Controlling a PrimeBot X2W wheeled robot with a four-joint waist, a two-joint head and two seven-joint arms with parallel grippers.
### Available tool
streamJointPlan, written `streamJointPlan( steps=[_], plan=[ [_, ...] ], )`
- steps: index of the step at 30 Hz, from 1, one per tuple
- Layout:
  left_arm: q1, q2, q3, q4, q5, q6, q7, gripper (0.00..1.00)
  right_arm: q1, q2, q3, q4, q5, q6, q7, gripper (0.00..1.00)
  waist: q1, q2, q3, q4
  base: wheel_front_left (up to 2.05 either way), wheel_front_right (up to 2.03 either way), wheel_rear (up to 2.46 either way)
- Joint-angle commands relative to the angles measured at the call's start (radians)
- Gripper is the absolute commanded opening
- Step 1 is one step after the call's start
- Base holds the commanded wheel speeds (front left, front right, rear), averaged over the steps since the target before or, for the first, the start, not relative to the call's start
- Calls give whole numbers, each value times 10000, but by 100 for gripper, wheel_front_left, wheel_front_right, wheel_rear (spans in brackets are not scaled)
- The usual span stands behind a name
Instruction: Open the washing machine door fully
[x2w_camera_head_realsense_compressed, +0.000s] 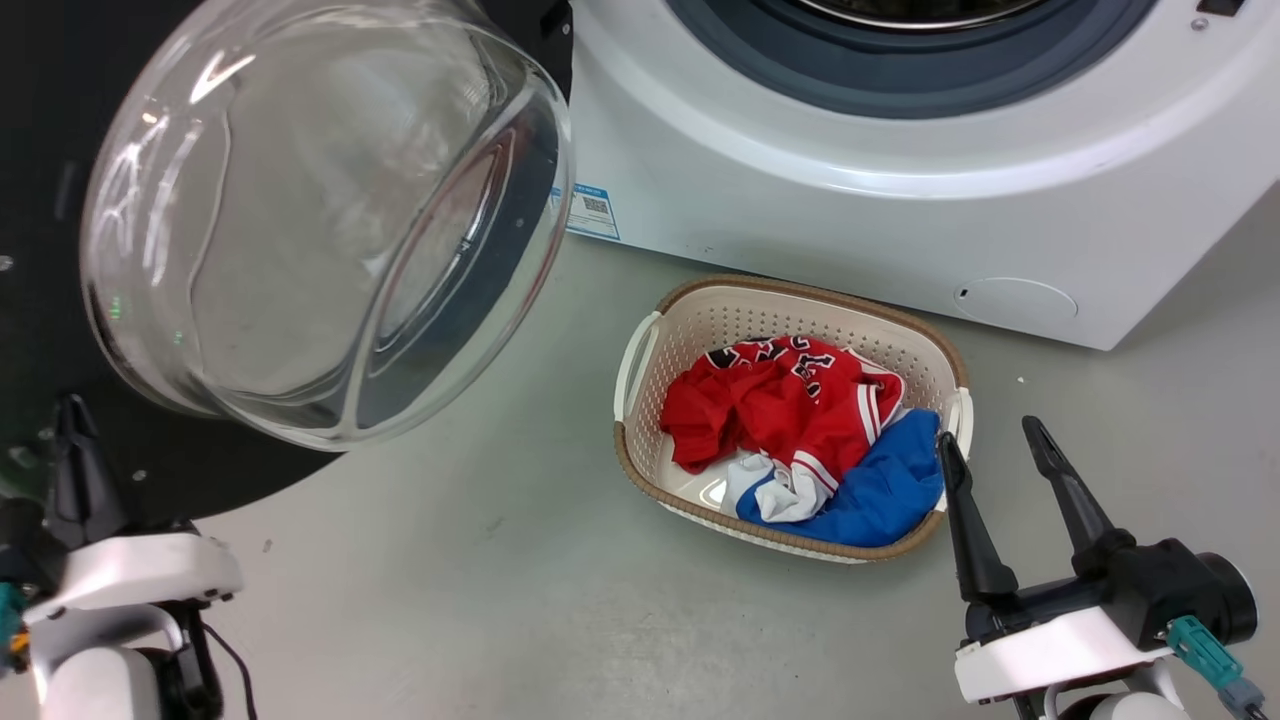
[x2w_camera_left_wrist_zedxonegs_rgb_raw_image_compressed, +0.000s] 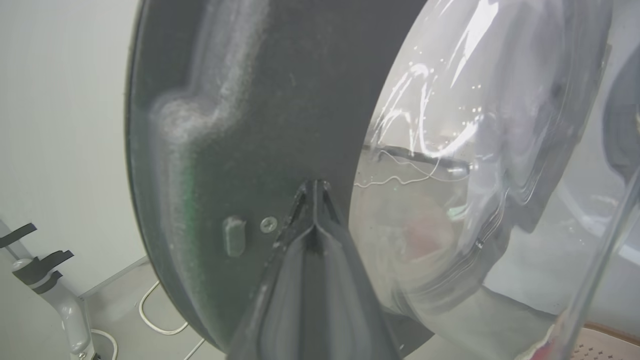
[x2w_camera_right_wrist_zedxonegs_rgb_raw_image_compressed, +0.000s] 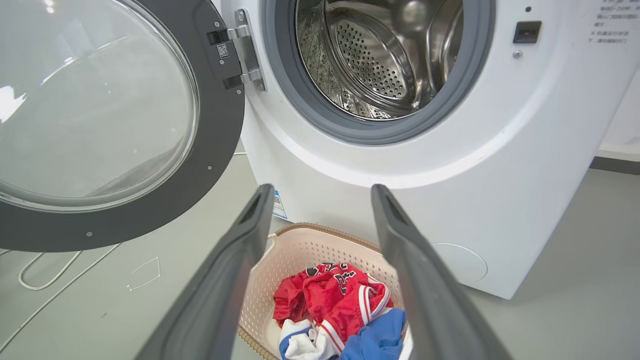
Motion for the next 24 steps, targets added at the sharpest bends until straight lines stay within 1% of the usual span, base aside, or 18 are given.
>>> streamJointPlan(
  steps=[1, 6, 16, 24],
  plan=[
    [-228, 79, 236, 132, 23, -62, 29, 0, -113, -64, -13, -36, -92, -2, -21, 100, -1, 0, 59, -50, 0, 0, 0],
    [-788, 158, 950, 564, 107, -287, 26, 0, -224, -128, -10, -76, -111, -2, -21, 100, -1, 0, 223, -167, 0, 0, 0],
    [-1705, 409, 2020, 1429, 269, -684, 28, 0, -430, -190, 33, -148, -180, -2, -21, 100, -1, 0, 545, -480, 0, 0, 0],
    [-2063, 330, 2622, 1761, 447, -842, 28, 0, -543, -164, -29, -183, -209, -2, -21, 100, -1, 0, 713, -689, 0, 0, 0]
  ],
)
